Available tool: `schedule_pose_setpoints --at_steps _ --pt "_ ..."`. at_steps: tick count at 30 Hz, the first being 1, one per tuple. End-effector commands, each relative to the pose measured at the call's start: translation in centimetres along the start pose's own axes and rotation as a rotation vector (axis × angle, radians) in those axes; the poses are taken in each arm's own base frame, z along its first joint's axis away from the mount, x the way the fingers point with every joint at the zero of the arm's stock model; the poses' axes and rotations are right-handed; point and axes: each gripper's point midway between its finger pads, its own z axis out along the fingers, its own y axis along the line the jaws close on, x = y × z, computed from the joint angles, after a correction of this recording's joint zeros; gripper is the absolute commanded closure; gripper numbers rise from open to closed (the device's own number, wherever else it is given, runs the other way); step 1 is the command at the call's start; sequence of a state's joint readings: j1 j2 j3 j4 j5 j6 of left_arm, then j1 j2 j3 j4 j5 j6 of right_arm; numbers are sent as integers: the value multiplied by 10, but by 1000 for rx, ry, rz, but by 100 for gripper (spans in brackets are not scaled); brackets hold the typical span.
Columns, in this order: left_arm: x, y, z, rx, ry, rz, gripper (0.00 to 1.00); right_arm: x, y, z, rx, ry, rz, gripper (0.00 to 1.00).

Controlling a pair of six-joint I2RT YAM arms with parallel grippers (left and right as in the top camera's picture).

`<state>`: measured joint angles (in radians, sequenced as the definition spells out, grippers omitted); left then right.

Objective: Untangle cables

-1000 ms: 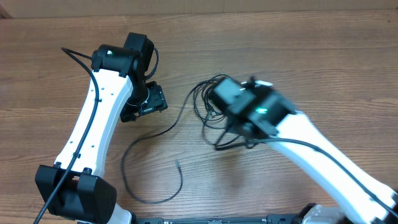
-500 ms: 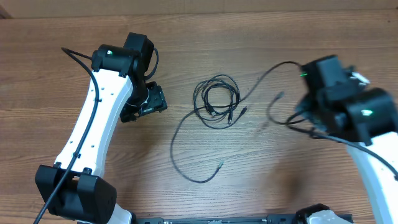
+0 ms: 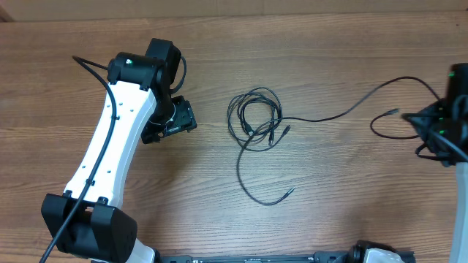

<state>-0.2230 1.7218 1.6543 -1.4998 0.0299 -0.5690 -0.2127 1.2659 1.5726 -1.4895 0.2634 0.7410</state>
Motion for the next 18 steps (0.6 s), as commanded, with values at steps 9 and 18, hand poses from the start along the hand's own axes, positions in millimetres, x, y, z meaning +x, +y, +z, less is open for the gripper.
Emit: schedule_pose_setpoints --at_steps 9,18 --pt "2 2 3 -13 14 17 26 -7 -1 25 43 78 10 95" --pt "2 2 3 -13 14 32 26 5 3 68 151 216 -54 33"
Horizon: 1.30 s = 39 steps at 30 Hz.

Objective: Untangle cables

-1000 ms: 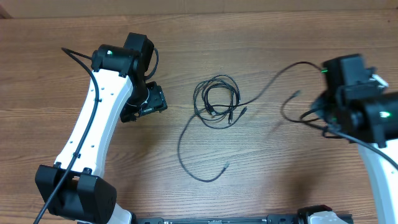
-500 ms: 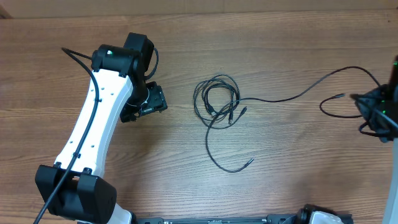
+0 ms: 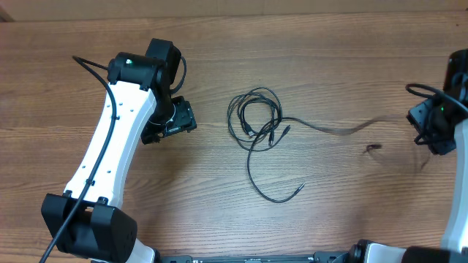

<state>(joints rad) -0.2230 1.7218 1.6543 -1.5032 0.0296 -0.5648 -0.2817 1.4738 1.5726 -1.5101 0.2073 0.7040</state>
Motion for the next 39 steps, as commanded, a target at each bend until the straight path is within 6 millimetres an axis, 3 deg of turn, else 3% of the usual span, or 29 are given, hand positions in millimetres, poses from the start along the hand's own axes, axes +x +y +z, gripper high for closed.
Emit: schedule_pose_setpoints --at_steps 1,4,6,11,19,25,29,39 --pt "1 1 3 -11 12 27 26 -1 6 9 4 39 -54 23" --pt "1 1 3 -11 11 27 26 9 19 15 -48 108 -134 4" --pt "1 1 3 -10 11 27 26 18 31 14 -120 161 -200 0" --pt "1 1 3 -10 10 27 26 68 72 -8 -421 342 -490 0" --pt "1 1 3 -10 11 27 27 153 101 -13 -461 445 -780 0" --pt "1 1 3 -10 11 27 26 224 119 1 -487 469 -987 0" --pt "1 1 3 -10 11 27 26 263 128 16 -490 471 -1005 0" --pt "1 1 3 -10 11 27 26 326 139 49 -449 341 -1071 19"
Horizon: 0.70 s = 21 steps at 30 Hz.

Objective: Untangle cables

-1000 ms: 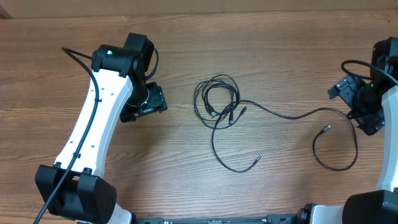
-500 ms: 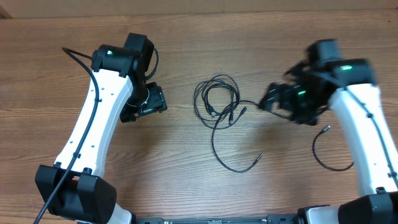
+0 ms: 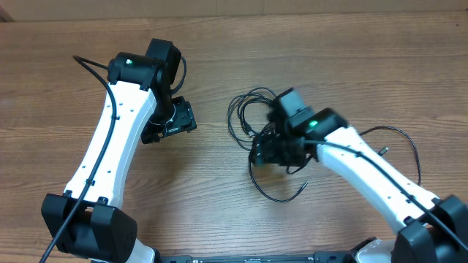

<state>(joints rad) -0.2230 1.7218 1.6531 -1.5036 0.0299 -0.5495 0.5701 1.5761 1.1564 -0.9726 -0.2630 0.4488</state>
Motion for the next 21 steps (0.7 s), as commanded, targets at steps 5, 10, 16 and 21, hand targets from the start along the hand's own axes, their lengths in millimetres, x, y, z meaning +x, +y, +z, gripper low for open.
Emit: schedule_pose_setpoints --at_steps 5,10,16,21 --pt "1 1 3 -9 10 11 26 5 13 38 146 -68 4 24" --pt "1 1 3 -10 11 12 26 5 18 66 176 -63 -9 26" --pt "1 1 3 -10 10 12 26 4 8 83 223 -51 13 33" --pt "0 1 3 -9 9 12 26 3 7 83 227 -57 12 54"
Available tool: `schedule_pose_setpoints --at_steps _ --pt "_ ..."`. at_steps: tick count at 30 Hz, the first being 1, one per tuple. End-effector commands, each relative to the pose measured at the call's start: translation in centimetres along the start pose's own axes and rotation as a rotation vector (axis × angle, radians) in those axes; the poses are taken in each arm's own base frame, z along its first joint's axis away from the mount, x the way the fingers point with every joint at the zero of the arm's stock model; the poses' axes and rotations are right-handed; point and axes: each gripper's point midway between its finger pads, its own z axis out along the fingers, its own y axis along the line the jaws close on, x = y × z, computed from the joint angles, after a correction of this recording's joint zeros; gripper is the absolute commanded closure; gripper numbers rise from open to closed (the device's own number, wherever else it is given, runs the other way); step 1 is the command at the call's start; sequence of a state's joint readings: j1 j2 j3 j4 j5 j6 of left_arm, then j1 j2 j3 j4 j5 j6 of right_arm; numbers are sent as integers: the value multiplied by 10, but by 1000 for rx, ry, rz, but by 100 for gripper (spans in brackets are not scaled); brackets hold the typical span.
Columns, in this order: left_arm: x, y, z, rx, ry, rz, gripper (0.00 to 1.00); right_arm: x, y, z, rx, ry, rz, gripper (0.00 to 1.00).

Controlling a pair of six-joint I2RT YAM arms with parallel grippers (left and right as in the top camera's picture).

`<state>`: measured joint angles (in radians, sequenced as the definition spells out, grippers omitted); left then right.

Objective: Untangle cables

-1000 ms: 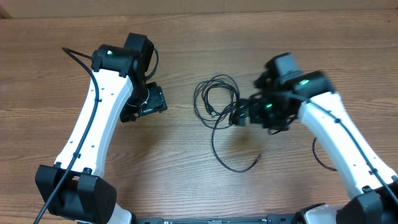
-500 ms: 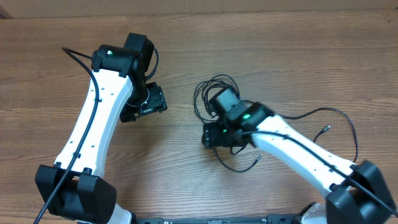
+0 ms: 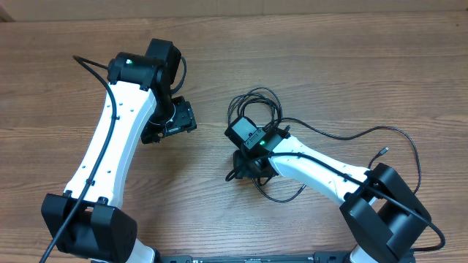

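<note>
Thin black cables lie tangled in a coil at the table's middle. One strand runs right from the coil, loops round and ends in a plug. Another strand curves out below my right arm. My right gripper points down just below and left of the coil, at the lower strand; its jaws are hidden by the wrist. My left gripper hangs left of the coil, well apart from the cables, and its jaw state is unclear.
The wooden table carries only the cables. My white left arm stretches from the front left corner. My right arm crosses the front right part over the cables.
My right gripper has moved left and slightly towards the front, from over the coil's lower right part to its lower left. The left arm has not moved.
At first my right gripper was at the far right edge with a long strand drawn out towards it. Then that strand lay slack on the table. Later the right arm was over the coil, and now it is at the coil's lower left. The left arm stayed still.
</note>
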<state>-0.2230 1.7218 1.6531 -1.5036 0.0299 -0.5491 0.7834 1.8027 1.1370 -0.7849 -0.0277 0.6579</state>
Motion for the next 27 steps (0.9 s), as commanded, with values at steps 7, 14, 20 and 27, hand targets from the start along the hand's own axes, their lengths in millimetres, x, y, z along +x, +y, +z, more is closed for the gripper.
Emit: schedule_pose_setpoints --at_steps 7,14,20,27 --pt "1 1 3 -10 10 12 26 -3 -4 0 25 -25 3 67" --pt "1 1 3 -10 11 11 26 -4 -5 -1 29 -28 3 69" --pt "1 1 3 -10 10 11 26 -9 -10 -1 55 -57 4 66" --pt "1 1 3 -10 9 11 27 -12 -7 0 43 -70 3 67"
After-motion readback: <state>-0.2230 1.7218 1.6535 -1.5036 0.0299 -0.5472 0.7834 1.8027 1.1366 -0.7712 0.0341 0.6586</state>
